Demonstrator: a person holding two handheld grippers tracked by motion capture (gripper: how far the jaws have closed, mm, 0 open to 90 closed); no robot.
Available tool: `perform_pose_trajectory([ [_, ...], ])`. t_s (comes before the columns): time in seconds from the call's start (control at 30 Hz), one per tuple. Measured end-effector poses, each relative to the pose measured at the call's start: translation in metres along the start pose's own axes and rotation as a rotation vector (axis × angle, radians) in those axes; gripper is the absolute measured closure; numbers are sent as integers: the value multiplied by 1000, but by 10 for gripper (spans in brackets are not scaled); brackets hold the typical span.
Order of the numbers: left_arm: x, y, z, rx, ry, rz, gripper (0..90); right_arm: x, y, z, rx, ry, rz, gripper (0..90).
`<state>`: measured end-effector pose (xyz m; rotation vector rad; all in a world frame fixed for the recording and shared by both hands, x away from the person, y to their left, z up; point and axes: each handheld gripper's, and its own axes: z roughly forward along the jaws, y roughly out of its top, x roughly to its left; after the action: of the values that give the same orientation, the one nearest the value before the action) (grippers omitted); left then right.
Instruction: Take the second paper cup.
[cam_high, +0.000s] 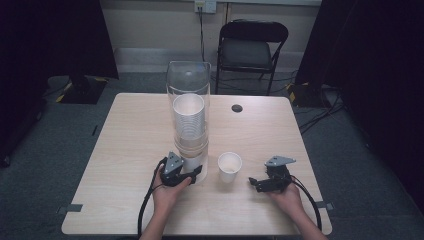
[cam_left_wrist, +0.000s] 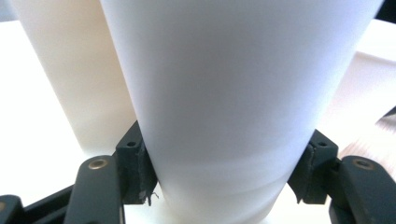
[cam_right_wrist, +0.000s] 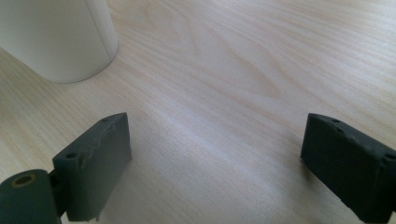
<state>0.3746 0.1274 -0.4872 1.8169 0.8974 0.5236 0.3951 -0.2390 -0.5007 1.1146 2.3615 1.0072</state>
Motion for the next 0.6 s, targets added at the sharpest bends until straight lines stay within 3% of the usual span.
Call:
perform_pose_trajectory([
  [0.07,3,0,-7,31,-17,0,346,0,0,0,0,3,-2,79],
  [0.13,5,-3,-13,56,-25,25,343,-1,0,1,-1,8,-9,78],
  [0.17,5,-6,-16,56,-28,15,342,-1,1,1,-1,9,-11,78],
  [0.27,0,-12,-18,77,-35,40,339,-1,1,1,-1,10,-12,78],
  [0.33,-5,-13,-19,96,-63,30,339,-1,0,0,-1,4,-9,80],
  [0.37,-5,-12,-21,109,-55,52,338,-1,0,0,-1,3,-7,80],
  [0.43,-7,-12,-21,113,-78,36,338,0,0,0,0,0,-3,80],
  [0.6,-12,-12,-25,131,-118,63,336,0,0,0,0,-2,-4,84],
])
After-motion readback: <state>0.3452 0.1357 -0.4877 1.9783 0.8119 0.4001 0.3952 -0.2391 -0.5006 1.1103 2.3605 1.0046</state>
